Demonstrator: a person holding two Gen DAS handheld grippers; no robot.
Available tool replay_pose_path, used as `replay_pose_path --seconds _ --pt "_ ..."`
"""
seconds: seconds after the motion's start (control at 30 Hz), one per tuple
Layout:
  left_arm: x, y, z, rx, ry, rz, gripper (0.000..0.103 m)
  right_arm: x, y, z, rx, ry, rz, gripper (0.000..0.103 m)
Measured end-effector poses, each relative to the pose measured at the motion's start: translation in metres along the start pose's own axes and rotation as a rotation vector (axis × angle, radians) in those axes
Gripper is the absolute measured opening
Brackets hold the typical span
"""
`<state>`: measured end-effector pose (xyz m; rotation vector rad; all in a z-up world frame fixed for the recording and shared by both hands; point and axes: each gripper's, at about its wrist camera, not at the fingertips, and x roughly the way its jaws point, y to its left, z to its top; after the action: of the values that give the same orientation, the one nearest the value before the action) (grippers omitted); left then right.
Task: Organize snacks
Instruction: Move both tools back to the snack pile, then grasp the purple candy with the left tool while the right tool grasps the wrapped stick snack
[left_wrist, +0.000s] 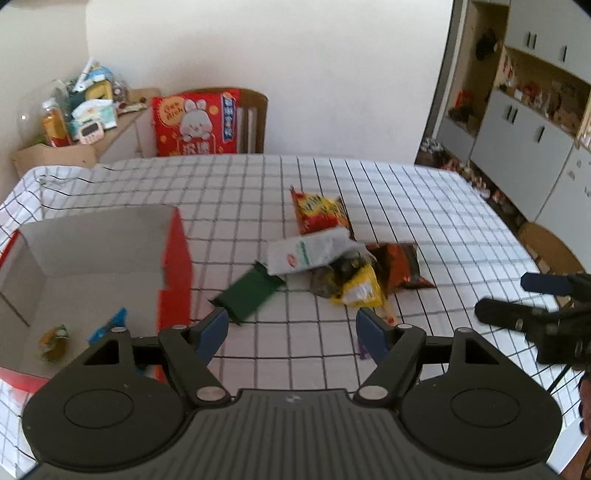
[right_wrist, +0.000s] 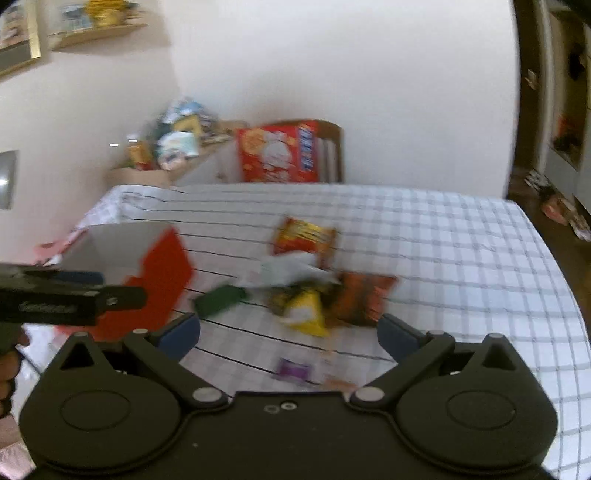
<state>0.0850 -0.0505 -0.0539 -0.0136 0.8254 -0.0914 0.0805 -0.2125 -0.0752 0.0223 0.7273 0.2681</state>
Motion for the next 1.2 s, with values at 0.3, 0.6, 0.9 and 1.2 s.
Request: replay_pose_path --seconds 0.3,0.6,0.9,1.2 --pt "0.052 -0.035 -0.005 0.025 0.121 -0.013 0.076 0.029 -0.047 -0.017 -0.002 0.097 -0.021 0.100" --pt "0.101 -0.064 -0.009 0.038 0.224 -0.013 0.076 0.064 -0.041 -0.037 -0.181 0.191 0.052 0.086" --pt "0.133 -0.080 -0.016 0.048 0.278 -0.021 0.076 0.096 -0.024 -0.050 -0.410 0.242 0.112 0.069" --pt "0.154 -0.085 -0.015 0.012 0.326 -0.037 0.068 0.114 -0.021 -0.055 -0.525 0.268 0.167 0.040"
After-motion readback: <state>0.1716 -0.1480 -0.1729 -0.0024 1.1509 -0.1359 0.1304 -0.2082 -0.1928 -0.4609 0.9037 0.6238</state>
